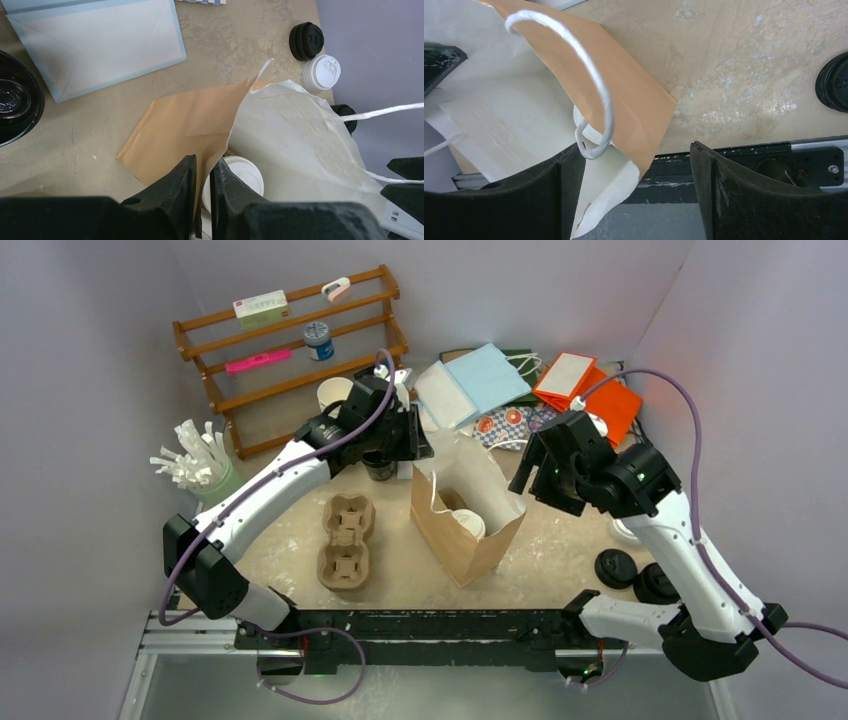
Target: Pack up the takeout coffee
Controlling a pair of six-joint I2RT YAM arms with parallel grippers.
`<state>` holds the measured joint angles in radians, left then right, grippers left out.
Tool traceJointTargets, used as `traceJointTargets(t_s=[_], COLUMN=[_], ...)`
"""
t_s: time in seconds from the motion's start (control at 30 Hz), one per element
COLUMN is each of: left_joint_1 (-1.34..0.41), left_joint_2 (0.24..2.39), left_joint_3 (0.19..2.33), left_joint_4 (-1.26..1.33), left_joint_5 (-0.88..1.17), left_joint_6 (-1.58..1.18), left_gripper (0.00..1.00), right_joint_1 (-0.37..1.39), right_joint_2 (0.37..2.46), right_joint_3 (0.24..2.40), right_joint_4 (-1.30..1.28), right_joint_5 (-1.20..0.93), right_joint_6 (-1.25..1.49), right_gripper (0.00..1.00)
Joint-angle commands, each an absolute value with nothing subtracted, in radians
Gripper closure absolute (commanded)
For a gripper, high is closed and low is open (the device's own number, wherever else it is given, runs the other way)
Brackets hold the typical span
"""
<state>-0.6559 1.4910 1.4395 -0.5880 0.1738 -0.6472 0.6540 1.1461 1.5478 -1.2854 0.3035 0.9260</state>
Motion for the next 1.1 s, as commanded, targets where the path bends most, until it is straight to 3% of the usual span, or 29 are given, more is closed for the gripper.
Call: traceJointTargets(t_s=[0.0,0.2,0.37,0.7,0.87,1.07], left_joint_1=[-0.657,-0.653,-0.64,-0.618,-0.617,-0.619], left_joint_2=[1.456,1.479,1.526,1.56,1.551,1.521], left_joint_3=[1.429,1.482,1.556,1.57,1.532,1.503], left_joint_4=[-0.572,-0.586,-0.621,-0.664,-0.709,-0.755], left_joint_5=[0.155,0.159,0.194,0.283,0.311,0.393], left_joint_6=[-0.664,-0.623,-0.572,-0.513,-0.466,-0.432], left_gripper=[0.78,0.6,0.56,0.65,0.69,0.72], right_joint_1=[0.651,0.651,0.652,0.651,0.651,0.641], right_joint_2=[1.115,1.136,1.144,1.192,1.273,1.383], right_joint_3=[1.548,1.498,1.476,1.497,1.564,1.679], right_joint_4=[-1.299,-1.298,-1.293,-1.291,-1.29,-1.26], right_joint_5=[0.305,0.249,0.204,0.265,0.342,0.411], right_joint_6=[0.98,0.984,0.965,0.946,0.909,0.818], right_gripper=[0.22,0.28,0.32,0.4,0.56,0.57])
